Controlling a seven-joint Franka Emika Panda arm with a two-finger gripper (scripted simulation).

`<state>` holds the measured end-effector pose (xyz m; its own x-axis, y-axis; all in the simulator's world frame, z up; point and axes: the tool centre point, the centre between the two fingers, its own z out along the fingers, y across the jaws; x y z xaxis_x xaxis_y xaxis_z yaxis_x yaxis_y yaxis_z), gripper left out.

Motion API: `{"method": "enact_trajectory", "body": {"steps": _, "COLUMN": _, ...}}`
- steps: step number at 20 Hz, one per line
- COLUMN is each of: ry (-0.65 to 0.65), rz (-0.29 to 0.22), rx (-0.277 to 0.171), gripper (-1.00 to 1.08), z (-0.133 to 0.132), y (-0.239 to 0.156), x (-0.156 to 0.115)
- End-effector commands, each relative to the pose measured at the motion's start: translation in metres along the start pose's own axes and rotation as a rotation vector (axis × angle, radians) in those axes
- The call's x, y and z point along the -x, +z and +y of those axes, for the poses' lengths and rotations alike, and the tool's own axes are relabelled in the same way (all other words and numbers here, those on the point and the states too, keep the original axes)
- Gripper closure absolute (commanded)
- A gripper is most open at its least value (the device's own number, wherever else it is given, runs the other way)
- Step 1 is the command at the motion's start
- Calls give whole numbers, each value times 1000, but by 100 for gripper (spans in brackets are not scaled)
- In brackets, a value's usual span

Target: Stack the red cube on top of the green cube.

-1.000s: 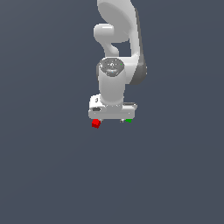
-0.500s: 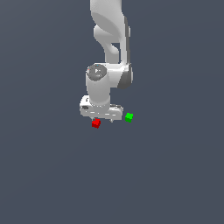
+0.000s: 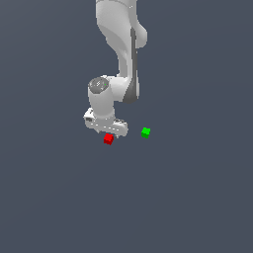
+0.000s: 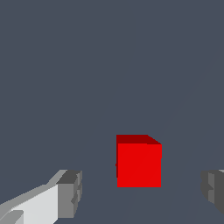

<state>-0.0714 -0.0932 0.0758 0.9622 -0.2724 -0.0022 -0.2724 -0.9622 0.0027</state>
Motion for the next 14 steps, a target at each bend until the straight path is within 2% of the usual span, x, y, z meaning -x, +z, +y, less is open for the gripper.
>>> {"method": "enact_trajectory", "body": {"steps": 1, "ry": 14, "rz": 2, "rx": -1, "gripper": -92, "z": 5, "y": 4, "x": 2}}
{"method": "enact_trajectory", "body": {"steps": 8, "ry": 15, "rz": 1, "rx": -1, "gripper": -92, "z": 5, "y": 8, "x": 3}}
{"method": "enact_trajectory", "body": {"steps": 14, "ry": 16, "rz": 1, "rx": -2, "gripper": -92, "z": 5, "y": 29, "x": 4}}
